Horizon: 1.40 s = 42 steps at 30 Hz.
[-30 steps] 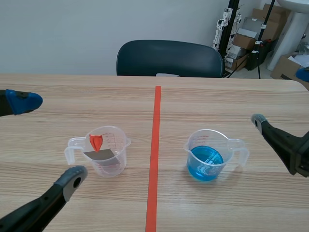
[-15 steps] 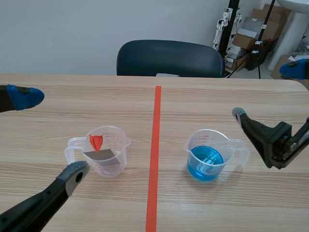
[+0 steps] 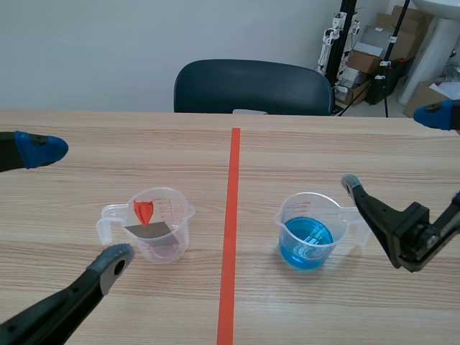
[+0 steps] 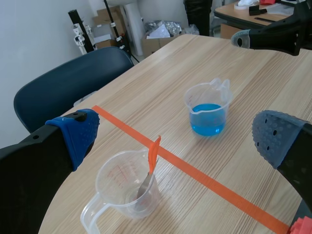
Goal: Do the redox reaction experiment. return to the home posture
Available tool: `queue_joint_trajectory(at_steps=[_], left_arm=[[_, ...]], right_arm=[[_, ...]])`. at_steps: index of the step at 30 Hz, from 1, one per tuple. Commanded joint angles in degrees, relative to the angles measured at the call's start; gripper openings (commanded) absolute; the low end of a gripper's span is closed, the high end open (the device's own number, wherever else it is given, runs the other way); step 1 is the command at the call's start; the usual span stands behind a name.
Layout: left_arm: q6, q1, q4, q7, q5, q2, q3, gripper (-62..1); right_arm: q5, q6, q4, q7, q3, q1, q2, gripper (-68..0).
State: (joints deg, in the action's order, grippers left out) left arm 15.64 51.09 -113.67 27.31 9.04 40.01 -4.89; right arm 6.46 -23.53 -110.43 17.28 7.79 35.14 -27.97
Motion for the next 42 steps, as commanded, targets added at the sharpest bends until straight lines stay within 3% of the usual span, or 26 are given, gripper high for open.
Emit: queue_joint_trajectory(at_steps=[1,34,42], left_arm=[[-0.04,0.04,-0.81,0.92,0.37,-0.26,0.31,1.4],[-0.07,-2.01,0.39,-0.37,0.37,-0.28,0.33,1.4],[-0.09,-7.08,0.42,-4.48,0.39,-0.28,0.33,1.4]], right_arm=[[0.57,0.22,-1.16,0.63,0.66,-0.61,-0.13,0.4],[-0.07,0.22,-1.16,0.66,1.29,-0.85,-0.13,0.4],[-0.04,0.15,-1.16,0.98,1.25,-0.85,-0.13,0.4]])
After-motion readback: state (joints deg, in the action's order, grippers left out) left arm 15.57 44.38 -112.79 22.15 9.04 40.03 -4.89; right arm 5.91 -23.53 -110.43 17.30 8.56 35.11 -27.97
